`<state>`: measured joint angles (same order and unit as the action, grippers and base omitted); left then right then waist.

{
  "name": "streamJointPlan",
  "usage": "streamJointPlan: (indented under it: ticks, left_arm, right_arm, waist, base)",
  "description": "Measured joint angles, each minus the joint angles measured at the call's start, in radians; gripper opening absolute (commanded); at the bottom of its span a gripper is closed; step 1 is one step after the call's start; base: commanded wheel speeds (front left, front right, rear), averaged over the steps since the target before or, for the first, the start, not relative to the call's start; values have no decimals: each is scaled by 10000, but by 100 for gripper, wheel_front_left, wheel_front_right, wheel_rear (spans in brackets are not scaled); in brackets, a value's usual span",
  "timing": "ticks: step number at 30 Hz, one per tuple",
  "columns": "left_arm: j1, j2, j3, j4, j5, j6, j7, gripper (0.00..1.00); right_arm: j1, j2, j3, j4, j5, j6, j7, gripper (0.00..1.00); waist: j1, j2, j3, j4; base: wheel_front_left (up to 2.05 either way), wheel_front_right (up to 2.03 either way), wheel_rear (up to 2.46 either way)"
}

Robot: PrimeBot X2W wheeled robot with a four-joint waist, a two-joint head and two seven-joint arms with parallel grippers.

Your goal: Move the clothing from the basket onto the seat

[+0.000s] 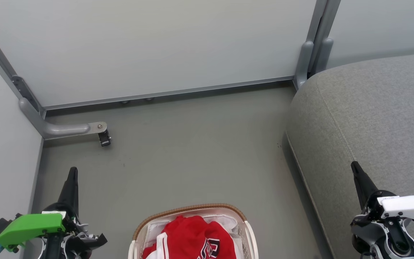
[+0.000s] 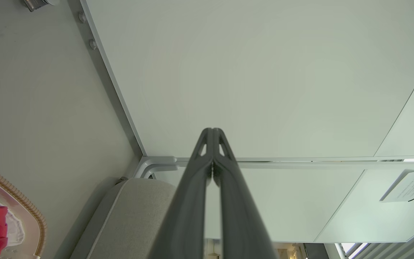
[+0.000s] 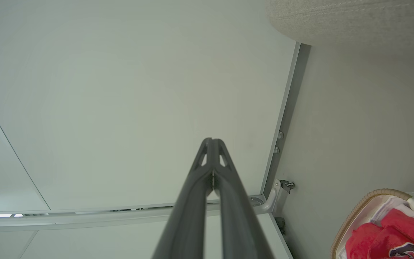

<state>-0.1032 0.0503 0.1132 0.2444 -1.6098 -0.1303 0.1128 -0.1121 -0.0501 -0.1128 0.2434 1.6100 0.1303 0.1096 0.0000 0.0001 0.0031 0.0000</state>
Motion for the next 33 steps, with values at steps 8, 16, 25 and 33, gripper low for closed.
streamJointPlan:
  ticks: [8,16,25,33]
  left_arm:
    - [267,-79,-15,422,-2,0,-12,100]
    - [261,-59,-2,431,25,0,-217,100]
    - [250,332,-443,477,842,0,-899,100]
    - [158,460,-612,525,2088,0,-1243,100]
  right_arm:
    - [202,123,104,328,-35,0,-84,100]
    - [153,2,533,293,-422,0,-506,100]
    - [-77,-142,792,284,-1760,0,-903,100]
    - [-237,-127,1018,295,-3227,0,-1221,100]
  waist:
    - [0,0,7,5]
    - [0,0,23,23]
    - [0,0,45,35]
    - [0,0,71,61]
  base:
    - [0,0,0]
    - [0,0,0]
    - [0,0,0]
    - [0,0,0]
